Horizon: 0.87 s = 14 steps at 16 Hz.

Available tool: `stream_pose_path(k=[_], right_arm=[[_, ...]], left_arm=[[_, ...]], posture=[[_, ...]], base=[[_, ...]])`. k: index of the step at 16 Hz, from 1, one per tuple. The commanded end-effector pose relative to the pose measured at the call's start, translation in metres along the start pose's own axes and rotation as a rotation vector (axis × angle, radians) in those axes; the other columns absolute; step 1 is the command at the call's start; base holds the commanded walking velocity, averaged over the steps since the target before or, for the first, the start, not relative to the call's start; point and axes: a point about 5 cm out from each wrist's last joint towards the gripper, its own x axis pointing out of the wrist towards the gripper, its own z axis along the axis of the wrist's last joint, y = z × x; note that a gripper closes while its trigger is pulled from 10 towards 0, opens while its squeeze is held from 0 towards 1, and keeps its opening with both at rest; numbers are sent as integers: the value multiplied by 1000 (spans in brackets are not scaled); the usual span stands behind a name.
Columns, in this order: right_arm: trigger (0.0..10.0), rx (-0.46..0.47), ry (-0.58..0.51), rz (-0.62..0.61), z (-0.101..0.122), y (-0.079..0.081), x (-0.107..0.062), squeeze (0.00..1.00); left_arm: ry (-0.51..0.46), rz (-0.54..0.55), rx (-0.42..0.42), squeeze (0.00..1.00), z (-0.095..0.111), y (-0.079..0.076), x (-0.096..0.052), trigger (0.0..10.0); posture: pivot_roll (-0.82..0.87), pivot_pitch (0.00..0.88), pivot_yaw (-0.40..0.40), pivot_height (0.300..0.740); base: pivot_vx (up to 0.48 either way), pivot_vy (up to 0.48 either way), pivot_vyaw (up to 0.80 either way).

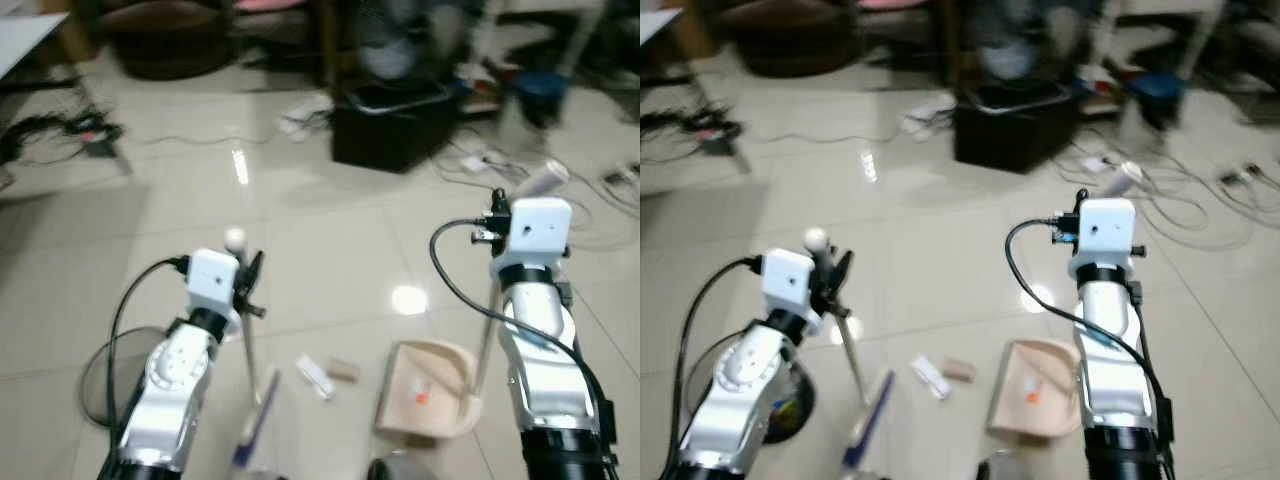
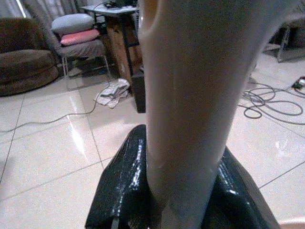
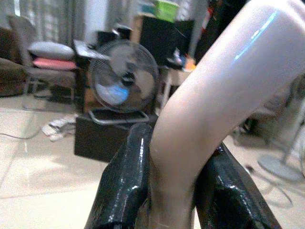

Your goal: Sweep floor

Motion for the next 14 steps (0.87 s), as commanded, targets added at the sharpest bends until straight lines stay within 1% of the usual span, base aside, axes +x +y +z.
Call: stream_pose_path(k=[1,2,3,4,6,7,9,10,11,14], right_arm=[[10000,-3,21,9,-3,0,-3,0],[10000,-9,44,1,-7,1,-4,0],[10000,11,70,-20,-12,1,-5,0],[10000,24,72,-26,-12,0,-5,0],[10000,-1,50,-3,-10,1,-4,0],[10000,-30,64,1,-12,1,-4,0],[10000,-52,62,9,-12,3,-4,0],[10000,-43,50,7,-11,4,-4,0],[10000,-19,59,3,-13,5,-5,0],[10000,19,50,59,-14,11,-8,0]], left_arm=[[-65,34,29,0,13,3,4,10000],[-61,61,45,0,13,7,5,10000],[-60,74,47,0,13,8,6,10000],[-62,79,50,0,13,9,6,10000],[-69,82,49,0,15,8,8,10000],[-71,80,47,0,16,6,9,10000],[-72,78,53,0,16,4,10,10000],[-72,78,54,0,16,4,9,10000],[-70,82,56,0,16,5,9,10000],[-66,100,65,0,15,9,9,10000]], posture=[[-18,62,47,740],[-15,63,45,740],[-14,62,44,740],[-13,64,45,740],[-15,67,48,740],[-15,65,49,740],[-15,70,50,740],[-14,71,50,740],[-12,72,49,740],[-9,77,50,740]], base=[[0,0,0],[0,0,0],[277,0,0],[371,0,0],[431,0,0],[431,0,638],[433,0,800],[431,0,519],[428,0,0],[391,0,0]])
